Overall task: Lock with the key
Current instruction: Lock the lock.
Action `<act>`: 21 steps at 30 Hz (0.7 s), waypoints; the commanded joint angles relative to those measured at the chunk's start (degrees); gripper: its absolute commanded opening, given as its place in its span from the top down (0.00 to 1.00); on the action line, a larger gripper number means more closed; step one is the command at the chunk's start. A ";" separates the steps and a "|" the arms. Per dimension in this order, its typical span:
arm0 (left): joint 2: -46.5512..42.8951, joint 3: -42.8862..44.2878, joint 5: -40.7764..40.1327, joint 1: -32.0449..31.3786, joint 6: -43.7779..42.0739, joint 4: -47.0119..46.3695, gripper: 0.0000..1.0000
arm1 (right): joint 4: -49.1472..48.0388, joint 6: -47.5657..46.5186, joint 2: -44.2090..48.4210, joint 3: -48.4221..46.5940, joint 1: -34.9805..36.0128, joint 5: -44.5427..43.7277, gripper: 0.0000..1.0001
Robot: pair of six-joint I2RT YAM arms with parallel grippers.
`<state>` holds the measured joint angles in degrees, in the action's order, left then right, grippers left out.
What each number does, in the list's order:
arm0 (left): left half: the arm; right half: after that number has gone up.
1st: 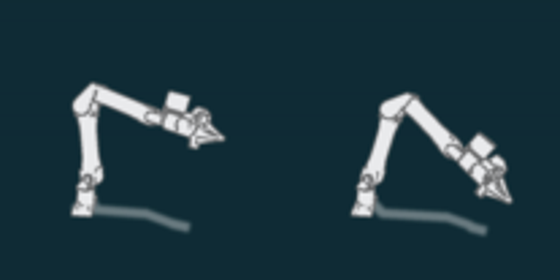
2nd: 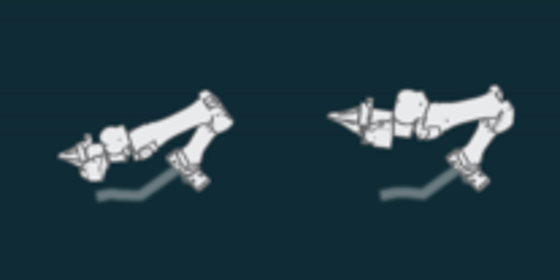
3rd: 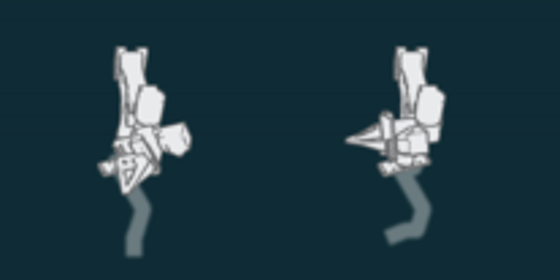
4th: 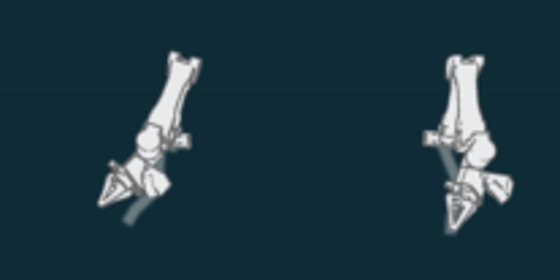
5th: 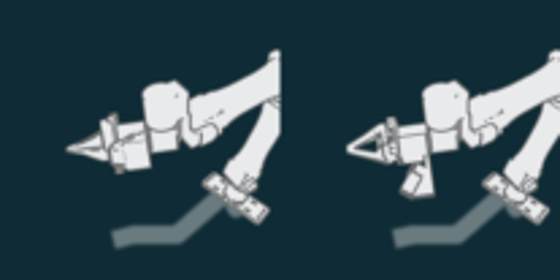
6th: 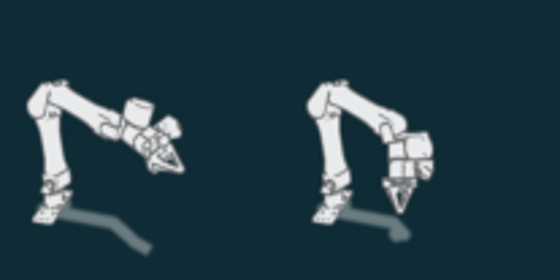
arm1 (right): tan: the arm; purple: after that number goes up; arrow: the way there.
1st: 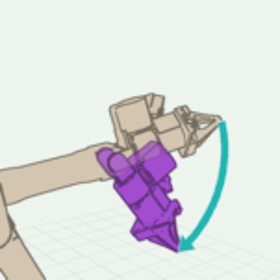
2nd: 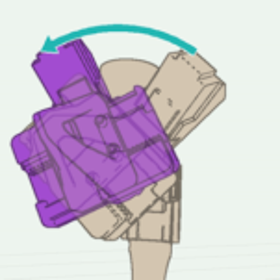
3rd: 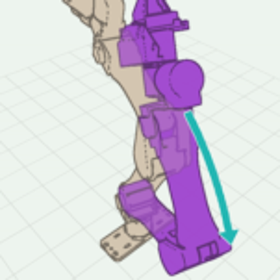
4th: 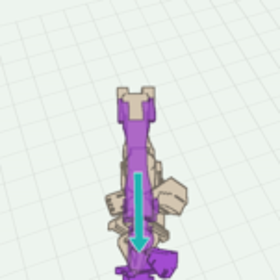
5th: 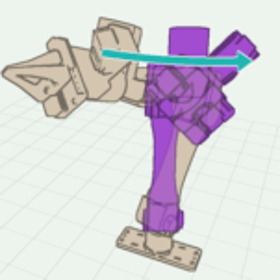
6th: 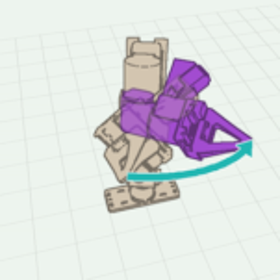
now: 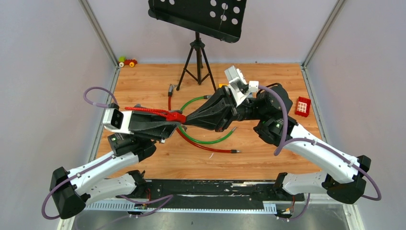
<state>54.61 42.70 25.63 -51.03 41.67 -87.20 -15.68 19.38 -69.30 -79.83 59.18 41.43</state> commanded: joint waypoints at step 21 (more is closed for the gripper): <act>0.04 1.96 -0.84 -0.22 -0.27 -4.84 1.00 | 6.37 -4.86 -0.72 -2.93 0.76 -1.24 0.79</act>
<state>54.87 42.70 24.99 -51.03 41.67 -87.18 -8.40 14.41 -69.47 -82.00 59.70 39.33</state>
